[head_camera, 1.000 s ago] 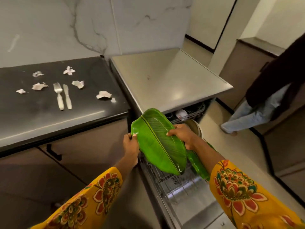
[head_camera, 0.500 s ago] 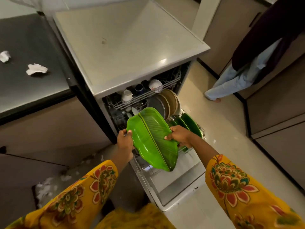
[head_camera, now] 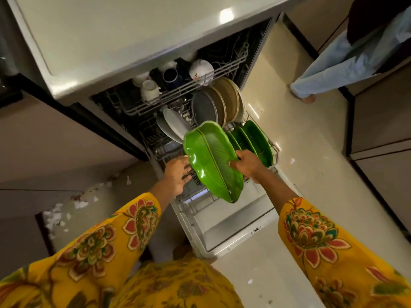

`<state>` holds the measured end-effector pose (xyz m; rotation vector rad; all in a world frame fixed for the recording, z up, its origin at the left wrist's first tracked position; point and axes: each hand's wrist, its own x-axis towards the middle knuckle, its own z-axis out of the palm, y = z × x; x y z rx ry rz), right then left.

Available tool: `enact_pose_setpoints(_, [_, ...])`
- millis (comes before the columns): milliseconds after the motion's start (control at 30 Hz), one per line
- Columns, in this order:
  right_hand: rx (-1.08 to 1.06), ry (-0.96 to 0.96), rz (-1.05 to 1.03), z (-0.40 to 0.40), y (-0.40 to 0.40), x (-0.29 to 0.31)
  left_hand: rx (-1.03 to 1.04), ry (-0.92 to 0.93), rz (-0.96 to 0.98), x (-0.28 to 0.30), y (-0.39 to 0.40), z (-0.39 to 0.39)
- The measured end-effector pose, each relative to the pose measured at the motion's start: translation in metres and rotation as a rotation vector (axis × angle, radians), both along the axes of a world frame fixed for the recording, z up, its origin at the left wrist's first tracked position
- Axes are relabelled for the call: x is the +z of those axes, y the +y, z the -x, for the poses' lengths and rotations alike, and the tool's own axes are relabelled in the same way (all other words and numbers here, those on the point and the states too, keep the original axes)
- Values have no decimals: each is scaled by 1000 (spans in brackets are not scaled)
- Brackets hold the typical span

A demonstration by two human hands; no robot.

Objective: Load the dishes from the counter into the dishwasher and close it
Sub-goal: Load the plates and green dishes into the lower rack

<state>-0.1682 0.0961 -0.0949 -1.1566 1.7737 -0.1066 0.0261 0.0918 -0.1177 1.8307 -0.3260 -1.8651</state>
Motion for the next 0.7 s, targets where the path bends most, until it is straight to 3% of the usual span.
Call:
enact_pose_setpoints(233, [27, 234, 116, 33, -38, -57, 23, -19, -85, -31, -9, 10])
enact_pose_setpoints(700, [250, 484, 6, 13, -54, -155, 46, -81, -244, -99, 12, -3])
